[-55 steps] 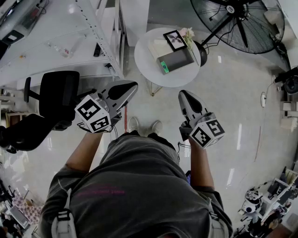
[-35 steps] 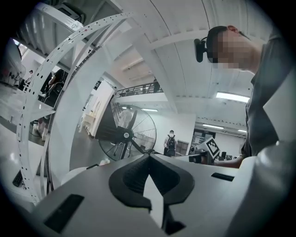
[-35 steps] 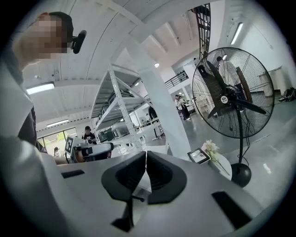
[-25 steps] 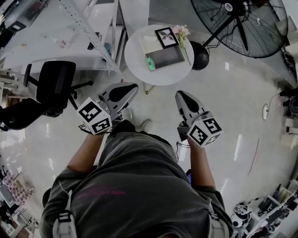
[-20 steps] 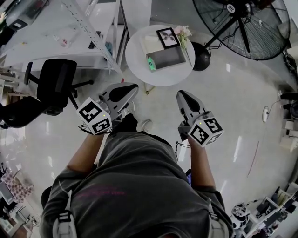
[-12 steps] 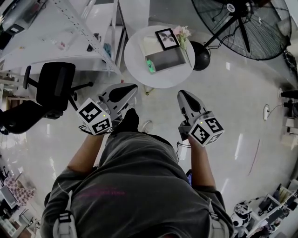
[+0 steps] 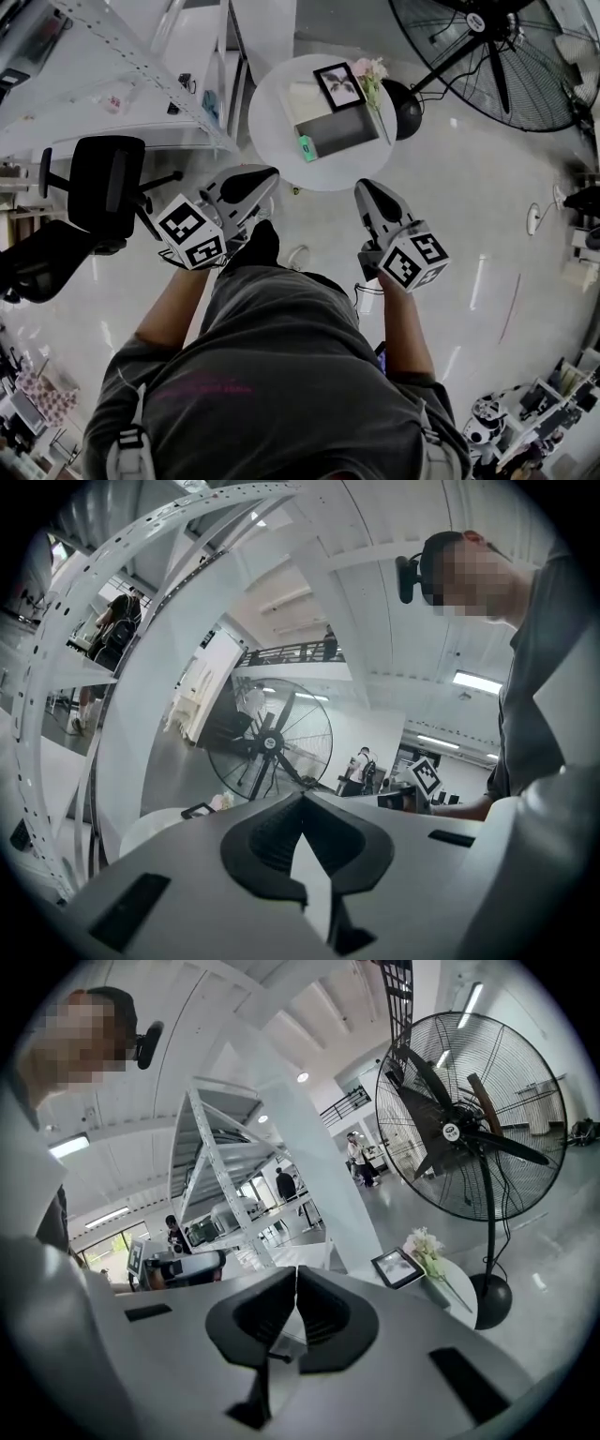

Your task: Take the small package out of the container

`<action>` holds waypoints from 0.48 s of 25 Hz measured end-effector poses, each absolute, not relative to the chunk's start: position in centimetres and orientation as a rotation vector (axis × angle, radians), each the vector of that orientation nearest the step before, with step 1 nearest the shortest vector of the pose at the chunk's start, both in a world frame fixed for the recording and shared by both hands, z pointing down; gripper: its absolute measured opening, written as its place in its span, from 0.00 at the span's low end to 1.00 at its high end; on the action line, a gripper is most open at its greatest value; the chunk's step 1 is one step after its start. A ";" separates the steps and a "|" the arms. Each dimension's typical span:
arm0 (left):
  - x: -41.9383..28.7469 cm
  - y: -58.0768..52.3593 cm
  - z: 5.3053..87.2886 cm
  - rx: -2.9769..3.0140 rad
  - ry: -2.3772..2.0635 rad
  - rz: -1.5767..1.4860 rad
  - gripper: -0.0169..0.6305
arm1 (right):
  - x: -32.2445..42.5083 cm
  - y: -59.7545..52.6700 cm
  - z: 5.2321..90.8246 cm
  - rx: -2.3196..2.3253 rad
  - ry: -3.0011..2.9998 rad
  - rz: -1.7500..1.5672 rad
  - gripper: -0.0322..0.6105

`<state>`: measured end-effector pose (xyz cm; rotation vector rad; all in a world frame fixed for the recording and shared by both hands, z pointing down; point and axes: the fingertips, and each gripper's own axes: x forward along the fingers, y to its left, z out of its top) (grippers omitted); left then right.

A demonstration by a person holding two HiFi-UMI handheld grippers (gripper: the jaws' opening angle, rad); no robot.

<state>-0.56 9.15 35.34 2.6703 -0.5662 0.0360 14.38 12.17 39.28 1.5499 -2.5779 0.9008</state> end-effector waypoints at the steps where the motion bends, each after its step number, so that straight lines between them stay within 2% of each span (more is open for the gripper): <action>1: -0.8 8.3 35.5 2.667 -0.562 0.036 0.05 | 14.1 11.4 39.4 1.551 -2.572 0.903 0.09; 12: -3.2 -0.3 36.5 2.662 -0.477 0.049 0.05 | 10.8 3.9 40.4 1.598 -2.511 0.936 0.09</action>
